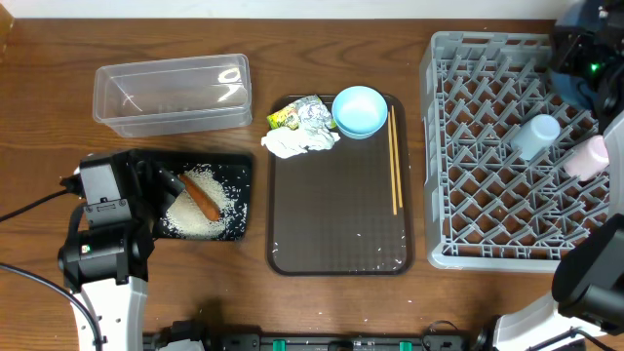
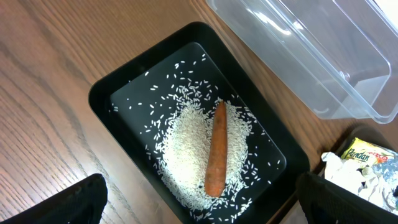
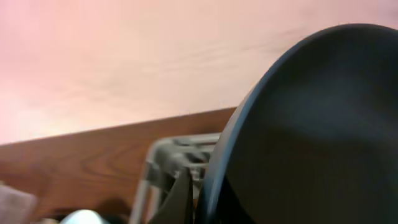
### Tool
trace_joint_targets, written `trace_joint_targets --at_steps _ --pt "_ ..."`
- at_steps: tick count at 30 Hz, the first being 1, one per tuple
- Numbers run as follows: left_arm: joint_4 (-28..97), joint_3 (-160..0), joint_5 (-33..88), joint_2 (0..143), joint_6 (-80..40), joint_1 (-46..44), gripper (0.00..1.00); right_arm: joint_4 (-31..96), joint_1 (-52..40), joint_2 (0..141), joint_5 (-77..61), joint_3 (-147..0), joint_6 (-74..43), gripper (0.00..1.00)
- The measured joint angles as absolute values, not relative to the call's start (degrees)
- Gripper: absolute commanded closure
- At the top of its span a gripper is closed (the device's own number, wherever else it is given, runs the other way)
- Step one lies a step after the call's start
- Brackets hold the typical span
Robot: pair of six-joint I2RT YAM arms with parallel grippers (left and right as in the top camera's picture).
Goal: Sort waste into correct bins and load items into the dishwasher rack
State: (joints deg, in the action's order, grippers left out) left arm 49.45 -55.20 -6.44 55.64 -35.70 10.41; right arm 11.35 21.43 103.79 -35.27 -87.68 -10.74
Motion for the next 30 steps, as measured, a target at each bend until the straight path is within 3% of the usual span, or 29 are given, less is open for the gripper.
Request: trace_joint_targets --at_steps 15,30 --pt "49.43 -55.20 -6.44 55.64 -35.70 10.41 0.01 -6.72 21.43 111.15 -49.36 -87.66 -33.58 0.99" --pt "49.43 -55.20 -6.44 55.64 -35.70 10.41 0.01 -6.94 26.33 112.73 -50.65 -87.74 -37.34 0.99"
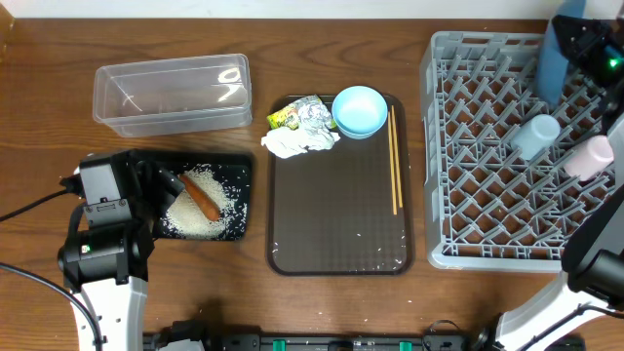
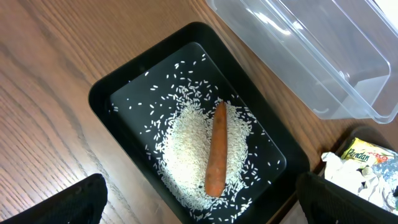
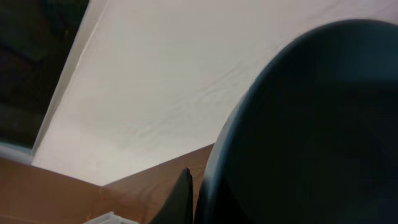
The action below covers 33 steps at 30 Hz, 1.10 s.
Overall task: Sort waste into correct bins and load items into the dishwasher rack
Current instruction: 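Open the right gripper and raise it off the plate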
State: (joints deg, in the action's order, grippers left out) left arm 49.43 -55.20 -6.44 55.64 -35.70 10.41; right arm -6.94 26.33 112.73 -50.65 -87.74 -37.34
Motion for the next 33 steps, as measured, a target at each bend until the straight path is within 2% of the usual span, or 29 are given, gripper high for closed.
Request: trace_joint_targets --at_steps 5,12,14,18,24,33 --pt "49.43 -55.20 -6.44 55.64 -35.70 10.41 0.01 -9.96 26.50 114.24 -52.42 -88.42 -40.12 0.99" --pt "49.45 -55.20 -6.44 55.64 -35.70 10.41 0.01 -28.42 26.50 117.60 -57.39 -88.09 -51.57 0.99" --pt "49.45 -55.20 -6.44 55.64 -35.70 10.41 0.01 -30.35 26.50 117.73 -58.00 -88.09 -54.63 0.99" --pt "49.43 -55.20 -6.44 55.64 -35.70 10.41 0.01 -26.72 26.50 117.71 -58.74 -88.14 -57.01 0.99" --pt "49.45 -55.20 -6.44 55.64 -35.70 10.41 0.01 -14.66 27.11 116.77 -56.49 -89.30 -51.99 0.99" --pt "49.45 -55.20 -6.44 55.64 -35.70 10.41 0.01 -13.26 28.40 116.16 -56.14 -89.62 -50.46 0.99"
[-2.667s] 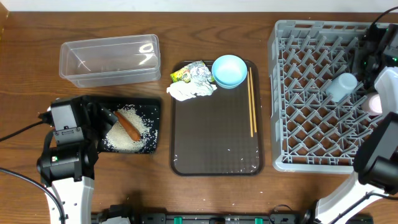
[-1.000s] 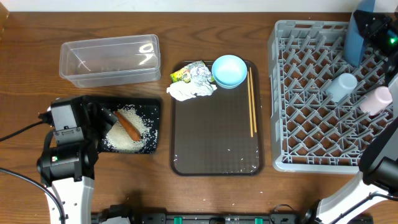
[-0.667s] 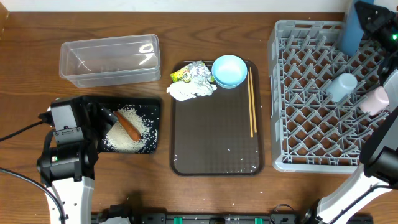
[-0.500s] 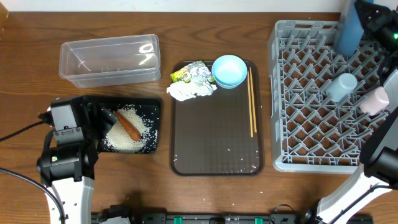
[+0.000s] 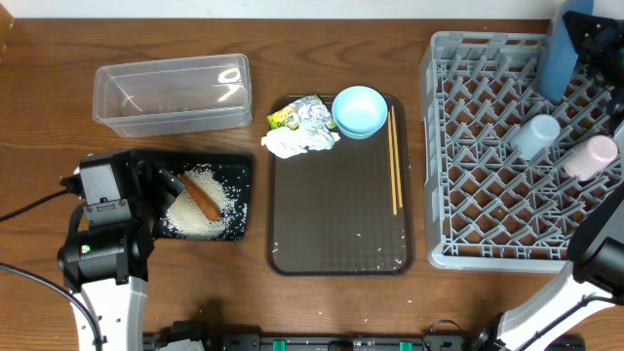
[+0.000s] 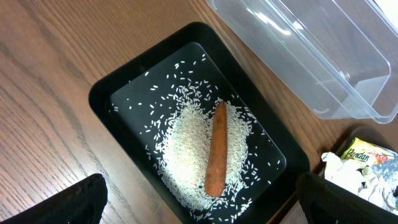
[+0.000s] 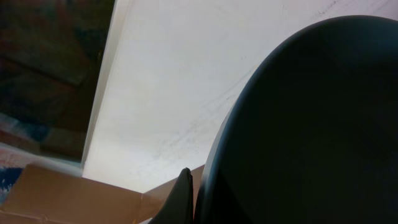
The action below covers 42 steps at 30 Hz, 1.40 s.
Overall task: Sort waste into correct bins and load items into the dishwasher rack
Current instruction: 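Open the right gripper and raise it off the plate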
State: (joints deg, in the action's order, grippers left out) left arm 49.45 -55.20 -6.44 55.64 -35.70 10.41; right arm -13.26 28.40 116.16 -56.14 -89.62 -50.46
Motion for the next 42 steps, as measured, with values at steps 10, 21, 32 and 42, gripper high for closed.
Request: trace_joint_targets --at_steps 10,21,32,42 --pt "49.45 -55.20 -6.44 55.64 -35.70 10.41 0.01 -12.60 31.40 116.07 -56.73 -89.62 -48.84 0.90" --pt "49.43 -55.20 -6.46 55.64 -35.68 10.41 0.01 9.80 37.01 112.38 -43.92 -89.10 -38.61 0.43" --pt "49.45 -55.20 -6.44 55.64 -35.70 10.41 0.01 21.65 39.09 103.57 -21.61 -88.05 -33.32 0.14" --pt "49.45 -55.20 -6.44 55.64 -35.68 10.41 0.01 23.81 39.07 85.49 -8.99 -88.05 -35.29 0.01"
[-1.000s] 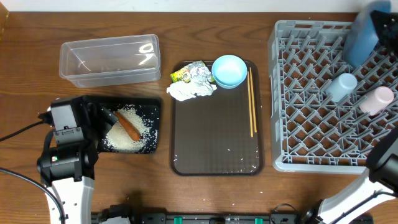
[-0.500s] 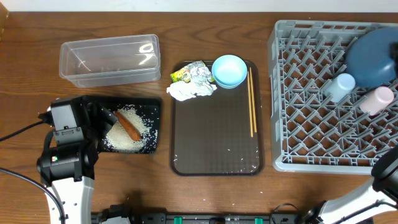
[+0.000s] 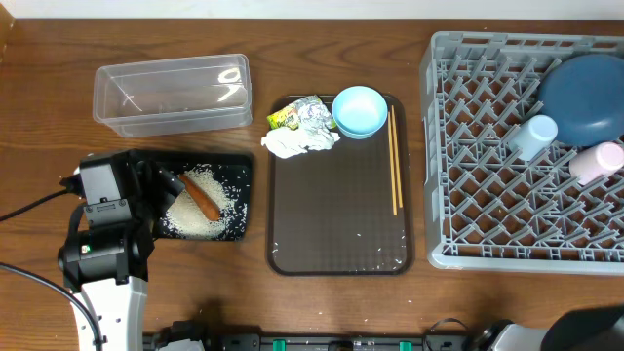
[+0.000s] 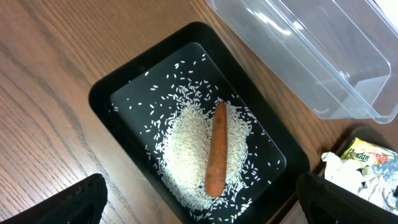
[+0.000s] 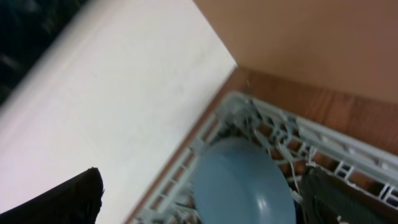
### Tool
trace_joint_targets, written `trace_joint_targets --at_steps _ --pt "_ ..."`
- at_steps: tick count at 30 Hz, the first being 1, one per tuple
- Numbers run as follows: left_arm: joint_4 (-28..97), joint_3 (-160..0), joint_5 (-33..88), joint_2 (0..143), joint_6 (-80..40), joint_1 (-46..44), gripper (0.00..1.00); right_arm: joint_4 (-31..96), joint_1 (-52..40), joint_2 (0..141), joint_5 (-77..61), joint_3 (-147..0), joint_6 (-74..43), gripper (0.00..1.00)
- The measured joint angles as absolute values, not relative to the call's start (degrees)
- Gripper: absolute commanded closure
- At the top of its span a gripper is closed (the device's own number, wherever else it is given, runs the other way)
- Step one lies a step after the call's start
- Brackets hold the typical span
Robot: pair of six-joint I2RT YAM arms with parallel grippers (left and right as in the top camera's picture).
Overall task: Sort waste into correct bins and load items into the dishwasher rack
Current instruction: 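Open the right gripper and raise it off the plate, then move the right gripper to the small light blue bowl and grasp it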
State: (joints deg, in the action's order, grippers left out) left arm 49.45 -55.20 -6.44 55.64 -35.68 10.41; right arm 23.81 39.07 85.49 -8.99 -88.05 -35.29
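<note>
A grey dishwasher rack (image 3: 487, 146) stands at the right. A dark blue plate (image 3: 583, 86) rests in its far right part, beside a pale blue cup (image 3: 534, 135) and a pink cup (image 3: 597, 161). My right gripper (image 5: 205, 199) is open above the plate (image 5: 242, 180); the overhead view does not show it. On the brown tray (image 3: 339, 224) are a light blue bowl (image 3: 359, 109), chopsticks (image 3: 394, 161), crumpled white paper (image 3: 297, 141) and a green wrapper (image 3: 286, 118). My left gripper (image 4: 202, 199) hangs open over the black bin (image 4: 124, 87), which holds rice and a carrot (image 4: 216, 149).
A clear plastic bin (image 3: 172, 93) sits at the back left, just behind the black bin. The left arm's body (image 3: 102, 244) stands at the front left. Bare wooden table (image 3: 341, 312) lies between the bins, the tray and the rack.
The blue plate was held on edge at the rack's far right corner; now it lies in the rack. The right gripper is open and gone from the overhead view. The left arm is unchanged.
The right gripper first held the blue plate over the rack's back right. It then stood the plate on edge near the far corner, and later farther right. Now the plate rests in the rack, let go. The left gripper stayed open over the black bin throughout.
</note>
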Motion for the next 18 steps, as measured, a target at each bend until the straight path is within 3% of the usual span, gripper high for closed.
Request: trace_joint_targets --at_steps 4,9,14,18 --pt "49.45 -55.20 -6.44 55.64 -35.70 10.41 0.01 22.98 38.63 80.84 -13.08 -88.05 -37.87 0.01" --pt "49.45 -55.20 -6.44 55.64 -35.70 10.41 0.01 17.76 35.55 76.84 -29.61 -88.12 -40.14 0.03" --pt "49.45 -55.20 -6.44 55.64 -35.70 10.41 0.01 16.95 23.57 76.53 -37.01 -88.14 -37.45 0.15" --pt "49.45 -55.20 -6.46 55.64 -35.70 10.41 0.01 24.32 9.06 78.08 -29.98 -88.16 -30.35 0.22"
